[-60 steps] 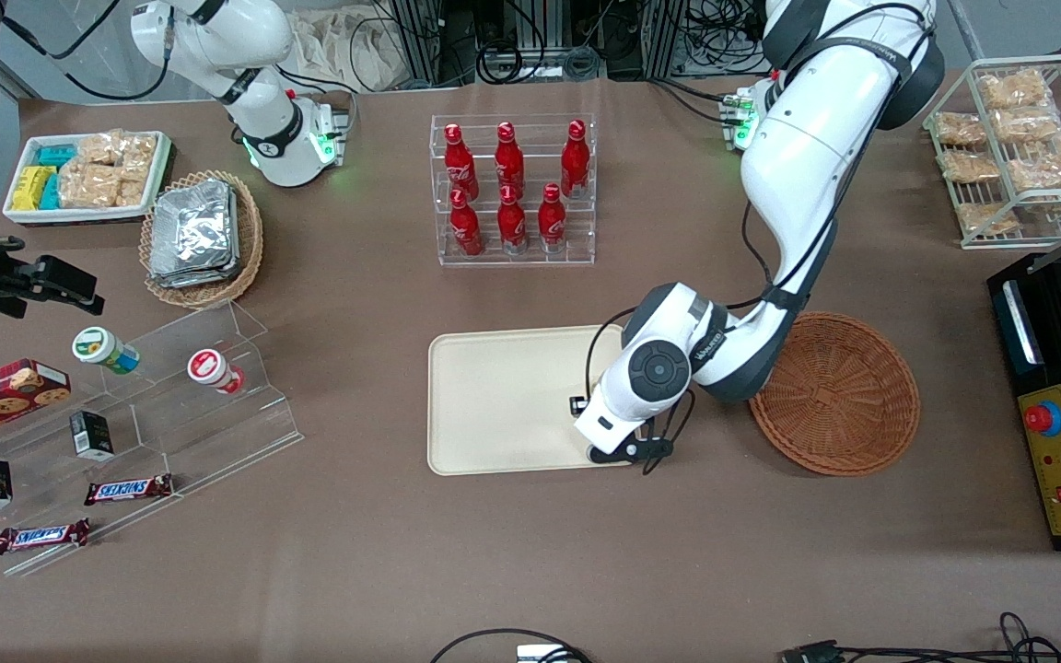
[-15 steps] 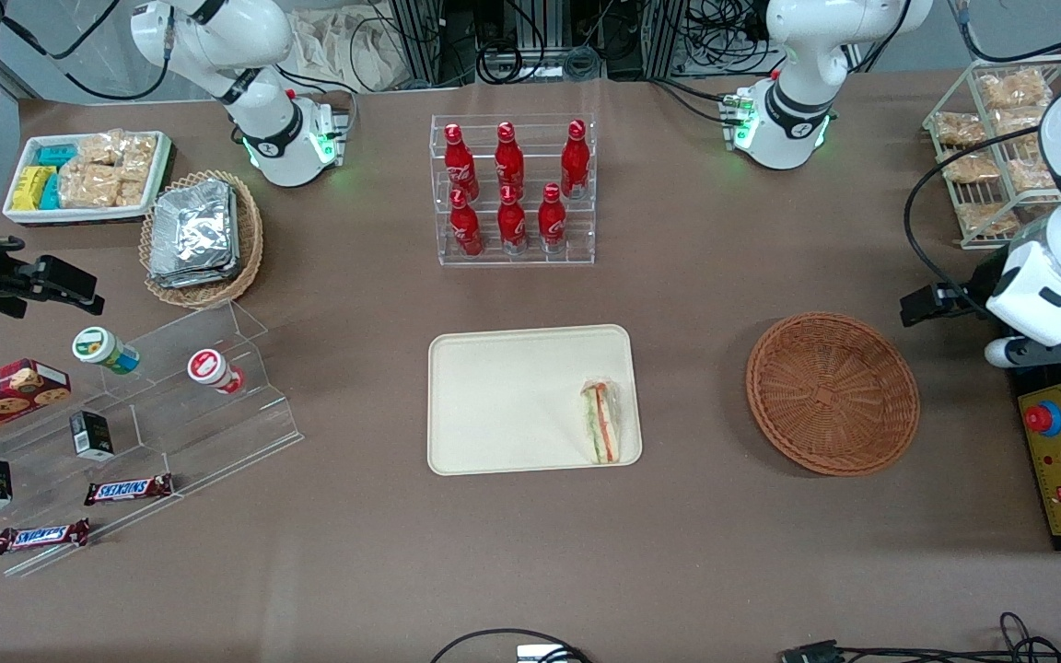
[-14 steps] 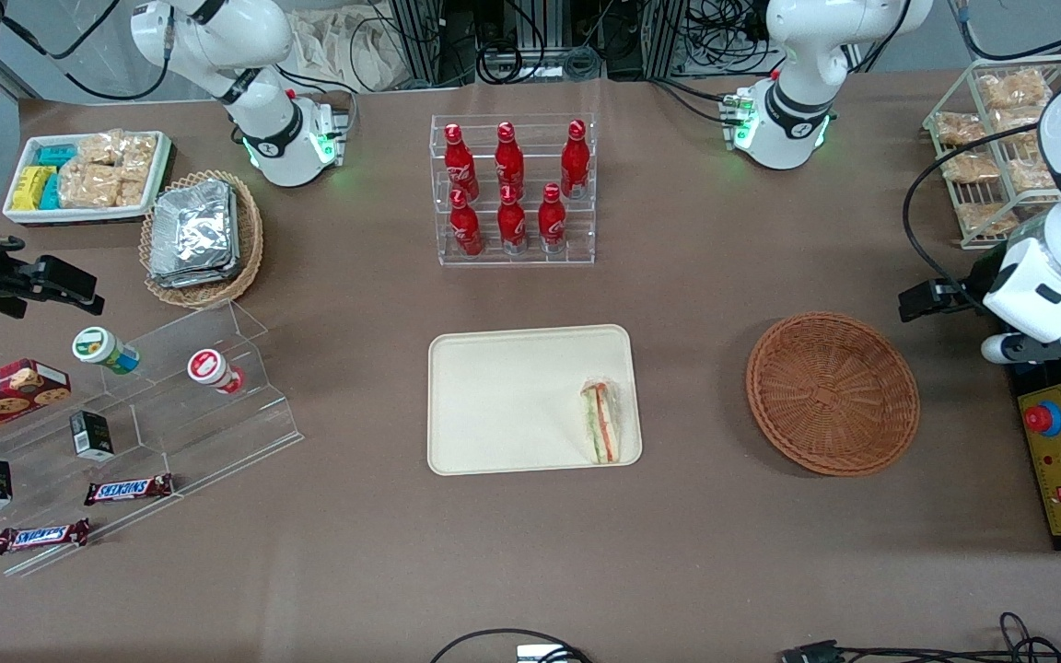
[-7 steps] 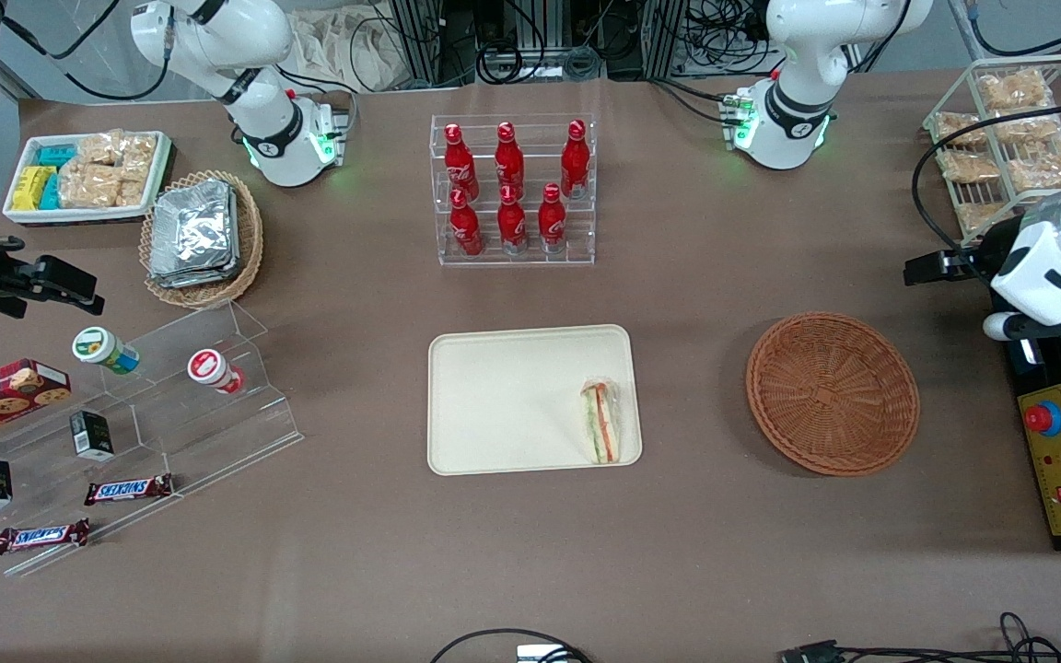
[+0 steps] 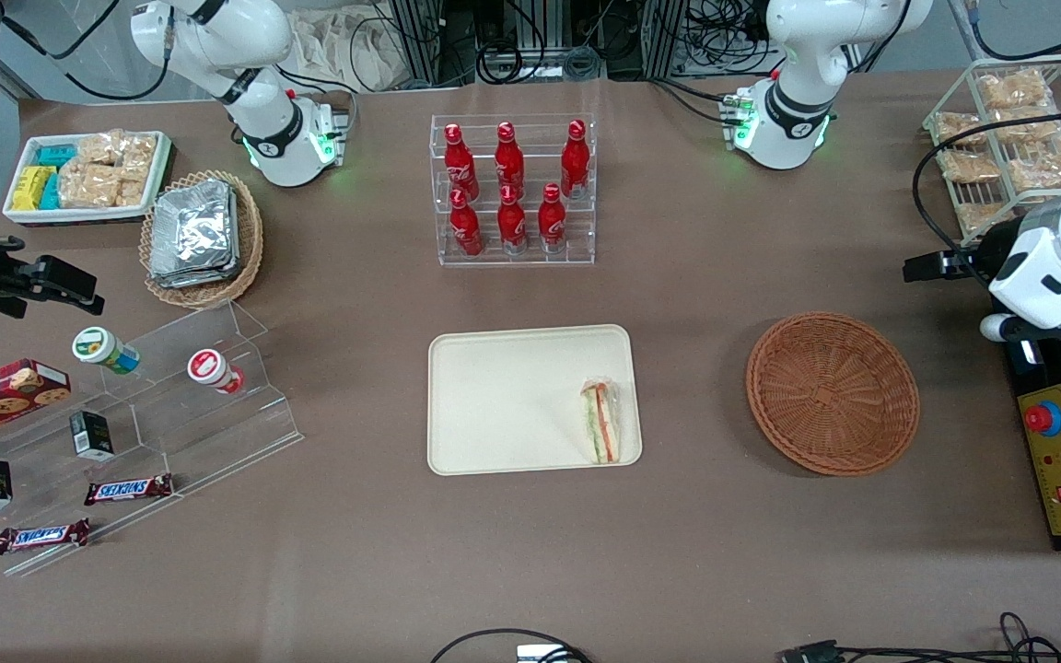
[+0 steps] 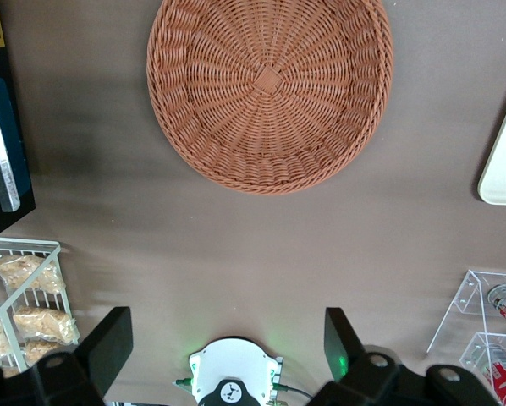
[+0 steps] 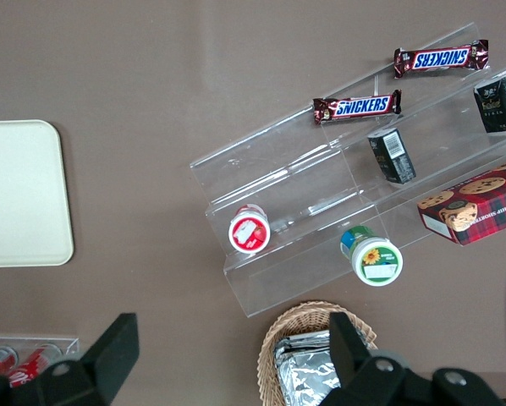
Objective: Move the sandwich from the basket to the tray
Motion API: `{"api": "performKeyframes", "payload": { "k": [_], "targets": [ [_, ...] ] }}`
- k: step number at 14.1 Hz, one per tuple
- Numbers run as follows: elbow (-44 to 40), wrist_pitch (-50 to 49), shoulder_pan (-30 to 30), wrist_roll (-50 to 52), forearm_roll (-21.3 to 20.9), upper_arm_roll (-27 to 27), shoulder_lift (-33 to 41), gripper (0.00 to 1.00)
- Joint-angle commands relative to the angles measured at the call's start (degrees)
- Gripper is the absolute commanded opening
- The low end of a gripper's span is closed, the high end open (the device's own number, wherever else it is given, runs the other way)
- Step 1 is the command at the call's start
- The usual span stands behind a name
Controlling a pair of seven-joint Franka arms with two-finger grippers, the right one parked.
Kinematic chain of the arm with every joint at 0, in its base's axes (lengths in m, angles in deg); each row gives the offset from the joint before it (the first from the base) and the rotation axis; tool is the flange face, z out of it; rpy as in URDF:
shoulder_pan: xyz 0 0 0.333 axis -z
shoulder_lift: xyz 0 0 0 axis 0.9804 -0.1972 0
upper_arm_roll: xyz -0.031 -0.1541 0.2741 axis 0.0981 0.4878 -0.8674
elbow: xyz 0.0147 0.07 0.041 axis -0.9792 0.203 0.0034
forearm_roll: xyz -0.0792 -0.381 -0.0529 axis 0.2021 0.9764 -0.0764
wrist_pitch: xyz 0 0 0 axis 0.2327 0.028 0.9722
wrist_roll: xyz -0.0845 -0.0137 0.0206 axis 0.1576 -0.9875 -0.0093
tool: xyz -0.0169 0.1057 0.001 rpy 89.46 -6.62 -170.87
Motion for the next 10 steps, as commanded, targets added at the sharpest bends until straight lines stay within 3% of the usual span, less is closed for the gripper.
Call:
{"api": "performKeyframes", "payload": {
  "k": [1,10],
  "targets": [
    [-0.8,2.0,-0.1,-0.7,0.2,0.0,-0.2,1.0],
    [-11.7,3.3,0.0,-0.7,-1.6,0.0,-8.1,1.0]
  ]
}}
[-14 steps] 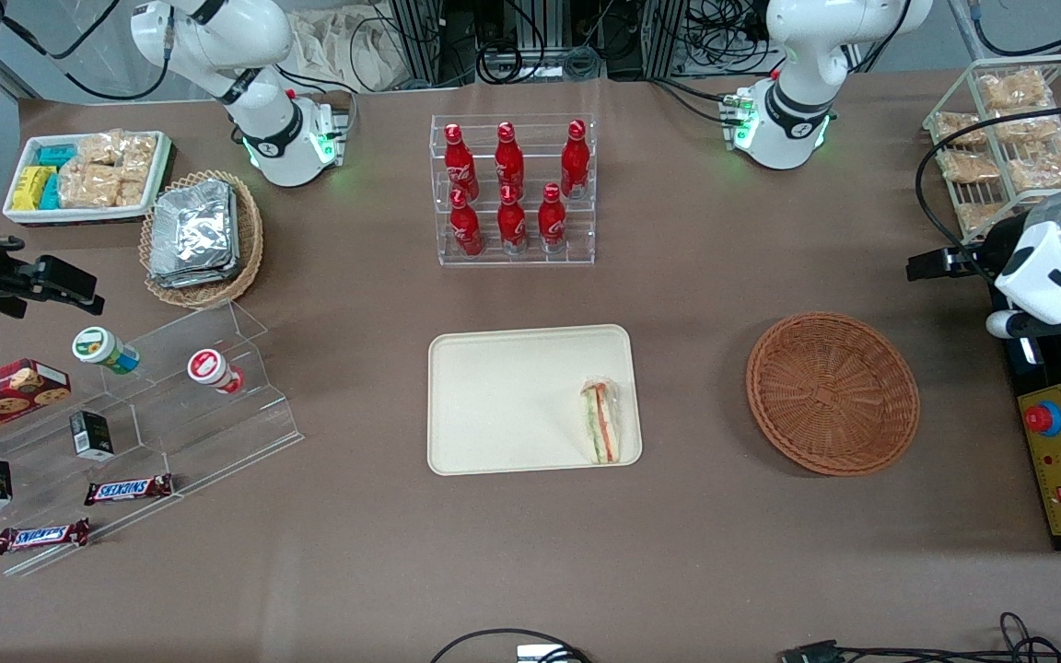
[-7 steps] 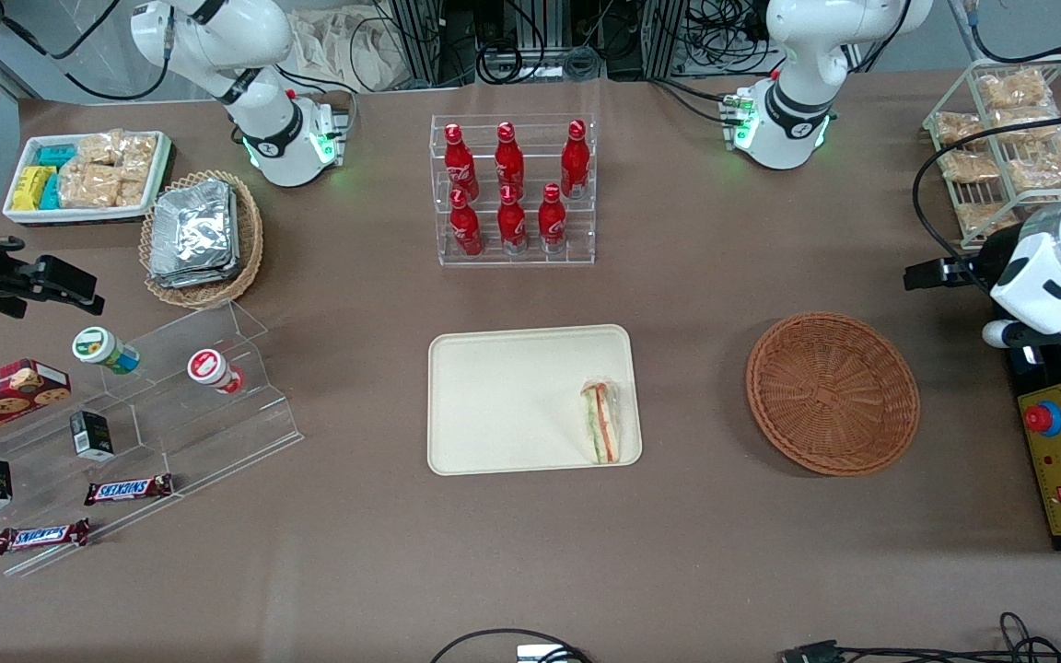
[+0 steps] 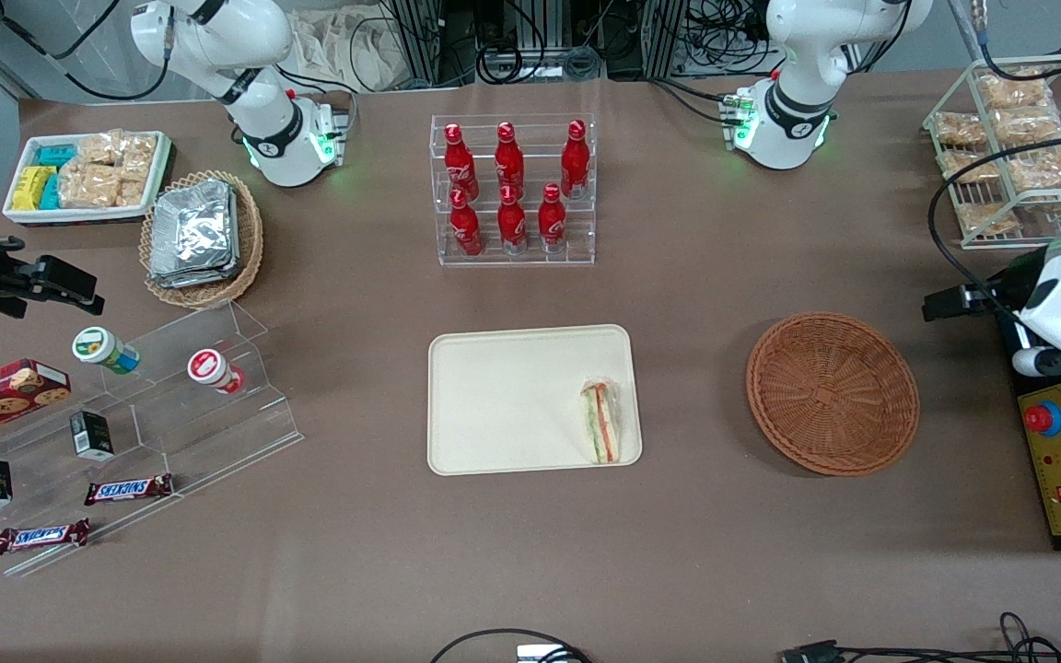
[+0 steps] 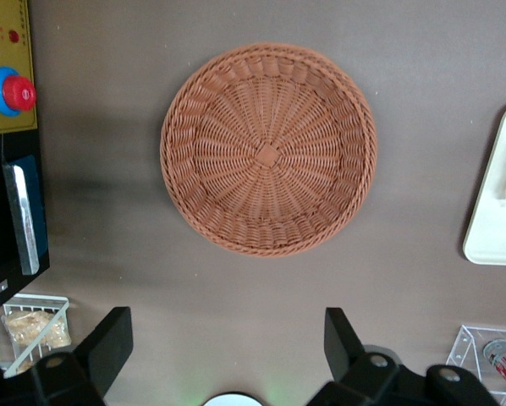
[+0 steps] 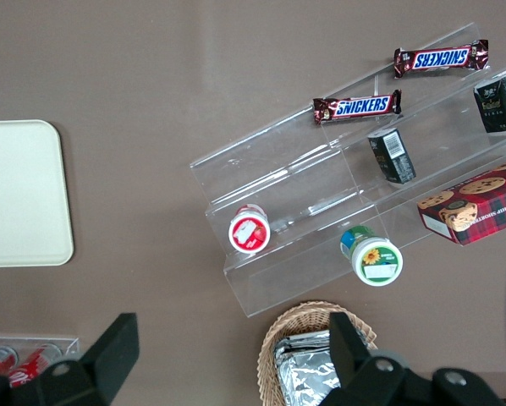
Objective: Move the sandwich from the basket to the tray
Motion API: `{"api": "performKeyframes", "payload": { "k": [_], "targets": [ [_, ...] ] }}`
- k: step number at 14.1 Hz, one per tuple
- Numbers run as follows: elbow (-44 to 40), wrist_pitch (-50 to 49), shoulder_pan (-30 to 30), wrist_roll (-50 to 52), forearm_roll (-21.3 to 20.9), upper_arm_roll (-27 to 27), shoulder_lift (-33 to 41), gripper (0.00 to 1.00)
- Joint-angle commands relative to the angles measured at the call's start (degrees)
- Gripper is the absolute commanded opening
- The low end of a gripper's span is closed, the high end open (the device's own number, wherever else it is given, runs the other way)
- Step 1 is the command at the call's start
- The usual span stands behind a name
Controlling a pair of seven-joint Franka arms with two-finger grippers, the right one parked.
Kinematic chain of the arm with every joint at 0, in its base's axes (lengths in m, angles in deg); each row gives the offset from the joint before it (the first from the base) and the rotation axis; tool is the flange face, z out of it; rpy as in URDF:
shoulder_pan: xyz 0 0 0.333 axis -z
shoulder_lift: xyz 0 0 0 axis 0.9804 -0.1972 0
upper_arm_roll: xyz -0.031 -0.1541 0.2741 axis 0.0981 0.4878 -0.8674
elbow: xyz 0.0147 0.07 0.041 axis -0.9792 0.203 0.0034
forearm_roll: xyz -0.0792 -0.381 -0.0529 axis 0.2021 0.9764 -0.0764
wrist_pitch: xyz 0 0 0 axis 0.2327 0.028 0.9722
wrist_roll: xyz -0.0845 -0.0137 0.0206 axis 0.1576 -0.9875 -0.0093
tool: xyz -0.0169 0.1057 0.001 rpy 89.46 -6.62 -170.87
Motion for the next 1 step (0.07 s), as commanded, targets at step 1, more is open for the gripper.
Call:
{"api": "performKeyframes", "payload": {
  "k": [1],
  "targets": [
    [-3.6,0.3,0.0,-0.7,-0.7,0.0,-2.8,1.0]
  ]
}}
